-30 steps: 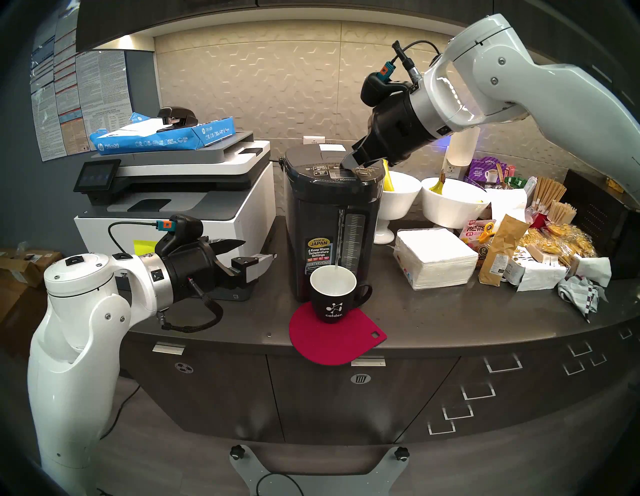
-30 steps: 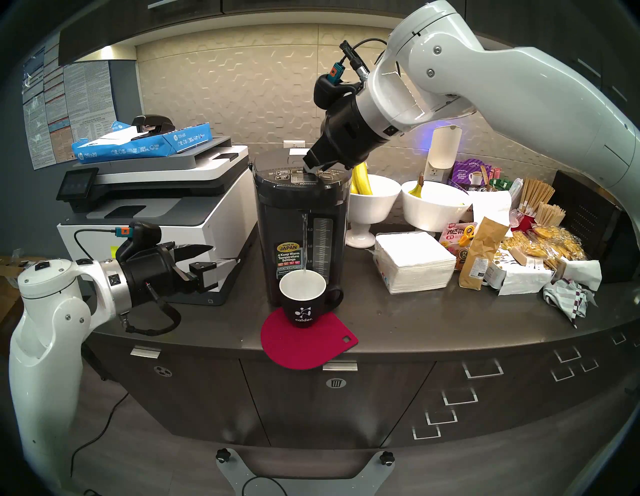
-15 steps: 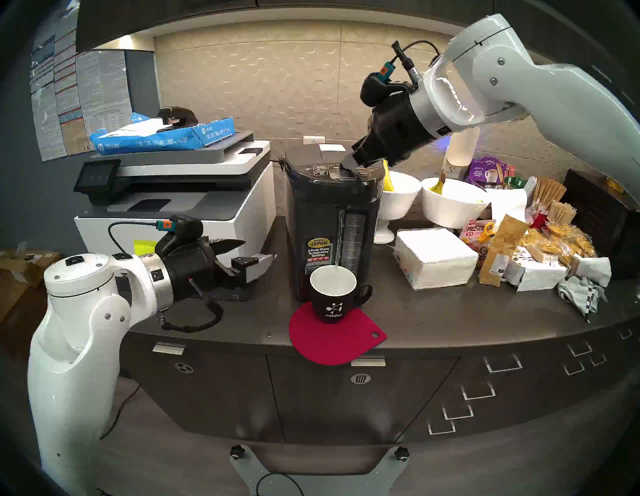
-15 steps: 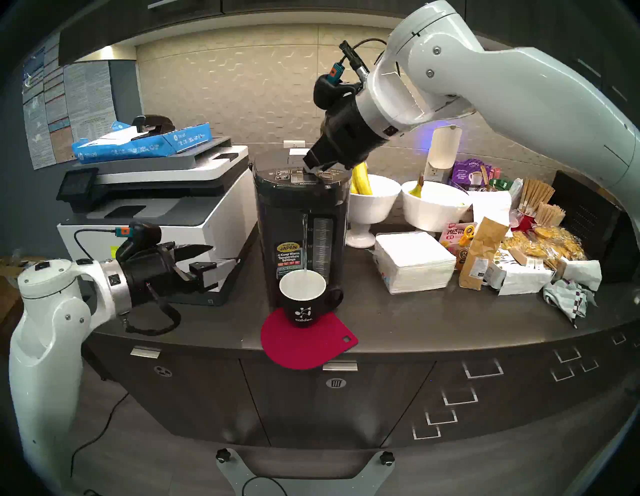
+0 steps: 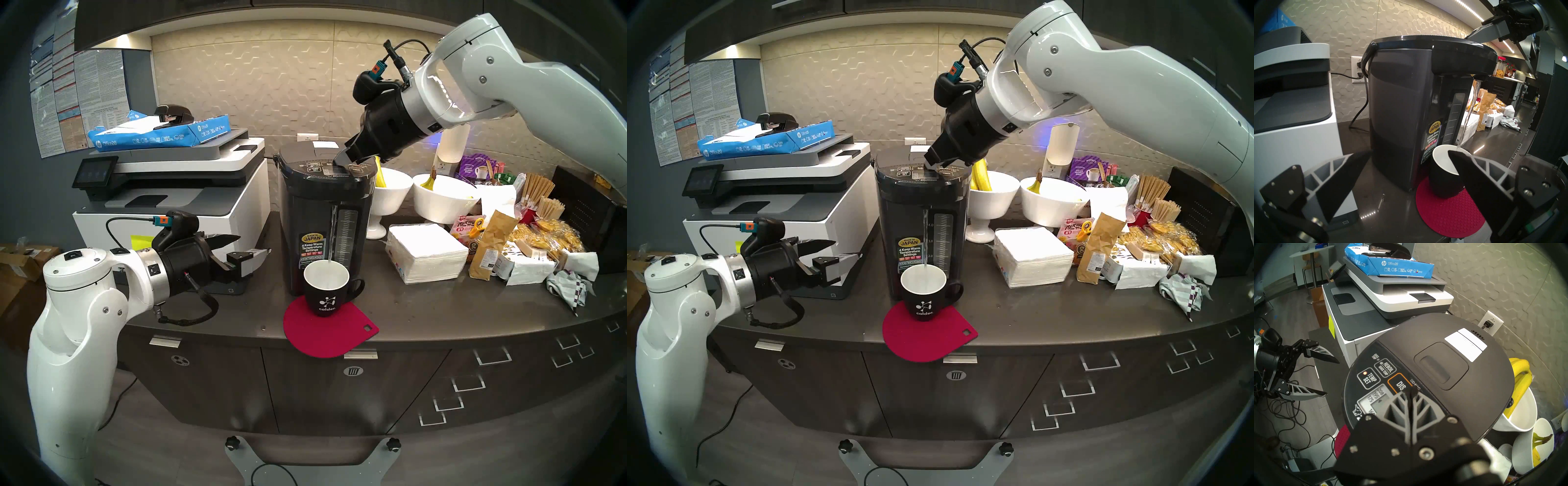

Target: Press the water dispenser button and fill the cup

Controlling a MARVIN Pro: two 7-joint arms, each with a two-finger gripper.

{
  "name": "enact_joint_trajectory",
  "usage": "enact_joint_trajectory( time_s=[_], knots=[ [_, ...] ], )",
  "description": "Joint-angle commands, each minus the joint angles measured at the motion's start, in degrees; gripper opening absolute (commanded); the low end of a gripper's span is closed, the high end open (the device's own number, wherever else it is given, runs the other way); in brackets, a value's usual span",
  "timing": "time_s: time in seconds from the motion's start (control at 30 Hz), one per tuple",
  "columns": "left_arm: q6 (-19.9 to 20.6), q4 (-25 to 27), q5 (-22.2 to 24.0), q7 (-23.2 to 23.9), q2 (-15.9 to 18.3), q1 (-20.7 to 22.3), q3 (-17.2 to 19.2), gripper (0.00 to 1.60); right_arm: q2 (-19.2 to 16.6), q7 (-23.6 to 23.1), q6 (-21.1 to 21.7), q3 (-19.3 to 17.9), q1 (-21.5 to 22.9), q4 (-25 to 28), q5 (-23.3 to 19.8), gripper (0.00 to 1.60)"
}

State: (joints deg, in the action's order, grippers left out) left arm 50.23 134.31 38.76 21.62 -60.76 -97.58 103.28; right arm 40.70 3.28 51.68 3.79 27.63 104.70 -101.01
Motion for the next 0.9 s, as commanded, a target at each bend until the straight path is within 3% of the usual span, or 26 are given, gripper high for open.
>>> enact_joint_trajectory(
  time_s=[0.0, 0.87],
  knots=[
    [-0.02, 0.60, 0.01, 0.03, 0.02, 0.04, 0.01, 1.60, 0.94, -1.12, 1.58, 2.14, -1.85, 0.12, 0.23, 0.00],
    [-0.02, 0.60, 0.01, 0.03, 0.02, 0.04, 0.01, 1.60, 0.96, -1.76, 1.66, 2.12, -1.86, -0.01, 0.73, 0.00]
  ],
)
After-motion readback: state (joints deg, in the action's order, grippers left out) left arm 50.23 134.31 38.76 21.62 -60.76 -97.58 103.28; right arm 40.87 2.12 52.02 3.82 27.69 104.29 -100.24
